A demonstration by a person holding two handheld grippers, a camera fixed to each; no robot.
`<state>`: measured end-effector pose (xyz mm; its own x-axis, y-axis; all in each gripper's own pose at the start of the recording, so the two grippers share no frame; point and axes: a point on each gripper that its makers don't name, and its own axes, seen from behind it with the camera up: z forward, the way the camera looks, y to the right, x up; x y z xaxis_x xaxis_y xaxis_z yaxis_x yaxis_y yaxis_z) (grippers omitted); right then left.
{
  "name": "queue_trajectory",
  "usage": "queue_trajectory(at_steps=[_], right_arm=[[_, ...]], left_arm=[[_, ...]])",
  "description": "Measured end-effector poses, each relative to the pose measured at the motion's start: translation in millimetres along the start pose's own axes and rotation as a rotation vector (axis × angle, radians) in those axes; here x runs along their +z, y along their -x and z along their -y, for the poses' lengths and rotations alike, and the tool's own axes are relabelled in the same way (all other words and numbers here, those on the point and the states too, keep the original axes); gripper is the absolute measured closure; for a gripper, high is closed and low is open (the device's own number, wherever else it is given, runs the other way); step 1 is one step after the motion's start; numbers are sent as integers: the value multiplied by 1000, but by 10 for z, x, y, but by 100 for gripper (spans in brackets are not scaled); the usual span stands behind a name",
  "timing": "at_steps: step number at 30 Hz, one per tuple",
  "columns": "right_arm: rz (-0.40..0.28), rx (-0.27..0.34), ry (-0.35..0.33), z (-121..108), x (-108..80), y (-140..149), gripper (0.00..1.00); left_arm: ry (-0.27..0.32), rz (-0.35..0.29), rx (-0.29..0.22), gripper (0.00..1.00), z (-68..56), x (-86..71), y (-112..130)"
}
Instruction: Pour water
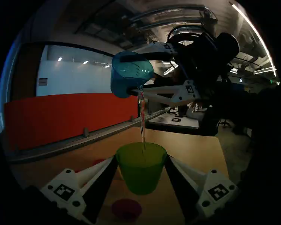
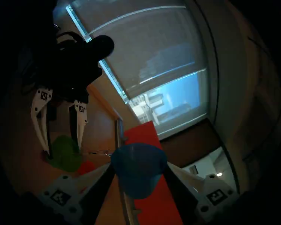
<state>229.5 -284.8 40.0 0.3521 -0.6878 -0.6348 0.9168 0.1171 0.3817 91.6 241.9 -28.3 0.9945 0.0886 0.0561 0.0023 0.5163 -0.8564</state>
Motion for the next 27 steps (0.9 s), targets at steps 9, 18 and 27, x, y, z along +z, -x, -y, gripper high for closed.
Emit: queue_trajectory(at_steps=[9, 18, 27], right_arm=[[1, -14, 7, -36, -5, -26, 11], [1, -38, 17, -84, -21, -64, 11], [5, -68, 22, -97, -22, -82, 11]], left_arm=[[4, 4, 0, 13, -3, 18, -2], [2, 1, 5, 13, -6, 24, -26], [3, 2, 8, 12, -14, 30, -23]])
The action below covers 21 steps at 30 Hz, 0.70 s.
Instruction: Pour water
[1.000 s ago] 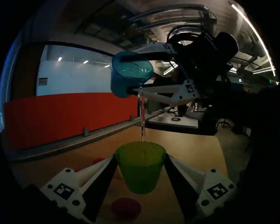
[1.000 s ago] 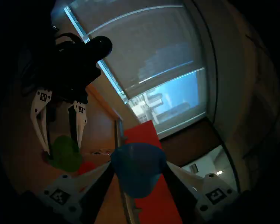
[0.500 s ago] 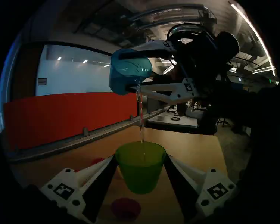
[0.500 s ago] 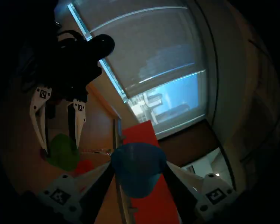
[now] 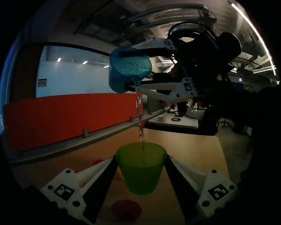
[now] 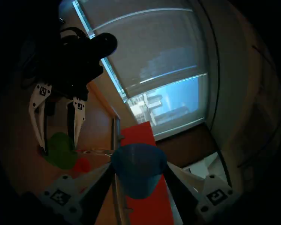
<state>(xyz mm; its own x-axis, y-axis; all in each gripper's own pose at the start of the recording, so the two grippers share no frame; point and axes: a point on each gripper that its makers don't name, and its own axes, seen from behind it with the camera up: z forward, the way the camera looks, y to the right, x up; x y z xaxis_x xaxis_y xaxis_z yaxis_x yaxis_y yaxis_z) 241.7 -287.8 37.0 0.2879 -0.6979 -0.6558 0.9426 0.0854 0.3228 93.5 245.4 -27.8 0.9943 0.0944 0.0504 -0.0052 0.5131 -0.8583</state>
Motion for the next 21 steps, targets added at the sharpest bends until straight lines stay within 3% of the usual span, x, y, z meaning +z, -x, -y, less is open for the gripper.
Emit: queue_trajectory(at_steps=[21], right_arm=[[8, -62, 14, -13, -4, 13, 11]], left_arm=[[-7, 1, 4, 13, 30, 21, -1]])
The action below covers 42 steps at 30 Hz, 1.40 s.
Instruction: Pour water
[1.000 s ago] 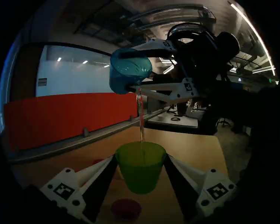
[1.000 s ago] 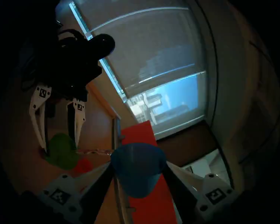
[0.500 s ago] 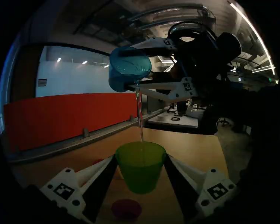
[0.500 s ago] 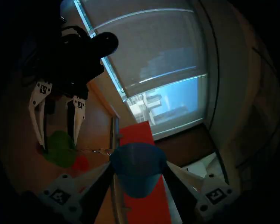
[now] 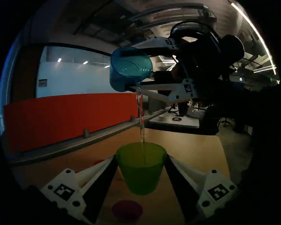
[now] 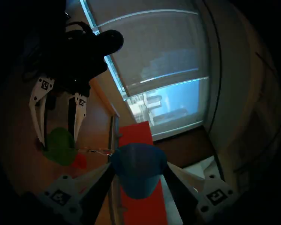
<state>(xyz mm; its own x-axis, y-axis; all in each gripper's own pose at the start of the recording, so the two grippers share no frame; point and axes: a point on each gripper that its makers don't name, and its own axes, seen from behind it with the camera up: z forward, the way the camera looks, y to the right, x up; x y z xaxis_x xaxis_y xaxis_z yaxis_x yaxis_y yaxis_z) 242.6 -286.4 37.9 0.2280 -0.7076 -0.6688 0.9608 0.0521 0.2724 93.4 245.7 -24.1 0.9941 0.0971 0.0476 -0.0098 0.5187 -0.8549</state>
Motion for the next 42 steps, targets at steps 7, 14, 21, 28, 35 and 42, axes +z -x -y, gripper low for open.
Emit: queue_trajectory(at_steps=[7, 14, 21, 28, 35, 42], right_arm=[[0, -17, 7, -15, 8, -7, 11], [2, -35, 10, -25, 7, -19, 11], [1, -51, 13, -31, -3, -38, 11], [1, -66, 17, -43, -3, -45, 11], [3, -84, 20, -72, -13, -35, 11], [5, -95, 24, -105, -20, -33, 11]], left_arm=[[-2, -1, 3, 13, 4, -1, -8], [0, -2, 5, 13, -8, 0, -27], [2, -1, 6, 13, -20, 1, -12], [1, 0, 7, 13, -20, 6, -13], [0, -2, 8, 13, -20, 10, -36], [1, -3, 9, 13, -21, 8, -42]])
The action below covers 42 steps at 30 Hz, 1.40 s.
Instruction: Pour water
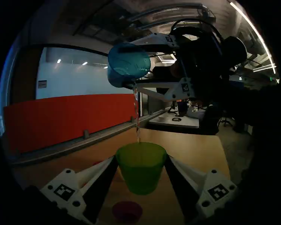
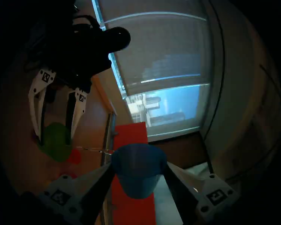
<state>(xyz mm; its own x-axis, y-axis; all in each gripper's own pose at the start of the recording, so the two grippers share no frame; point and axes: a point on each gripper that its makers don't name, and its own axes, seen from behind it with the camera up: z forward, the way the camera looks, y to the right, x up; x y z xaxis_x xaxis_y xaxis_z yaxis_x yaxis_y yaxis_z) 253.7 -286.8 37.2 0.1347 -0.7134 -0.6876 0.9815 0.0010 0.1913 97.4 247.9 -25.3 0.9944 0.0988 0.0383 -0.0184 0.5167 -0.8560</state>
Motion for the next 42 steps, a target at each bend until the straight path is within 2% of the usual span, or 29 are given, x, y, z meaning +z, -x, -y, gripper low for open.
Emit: queue_trajectory(at_steps=[42], right_arm=[[1, -121, 24, -71, 7, -93, 11]], left_arm=[[-2, -9, -5, 13, 4, 20, -34]])
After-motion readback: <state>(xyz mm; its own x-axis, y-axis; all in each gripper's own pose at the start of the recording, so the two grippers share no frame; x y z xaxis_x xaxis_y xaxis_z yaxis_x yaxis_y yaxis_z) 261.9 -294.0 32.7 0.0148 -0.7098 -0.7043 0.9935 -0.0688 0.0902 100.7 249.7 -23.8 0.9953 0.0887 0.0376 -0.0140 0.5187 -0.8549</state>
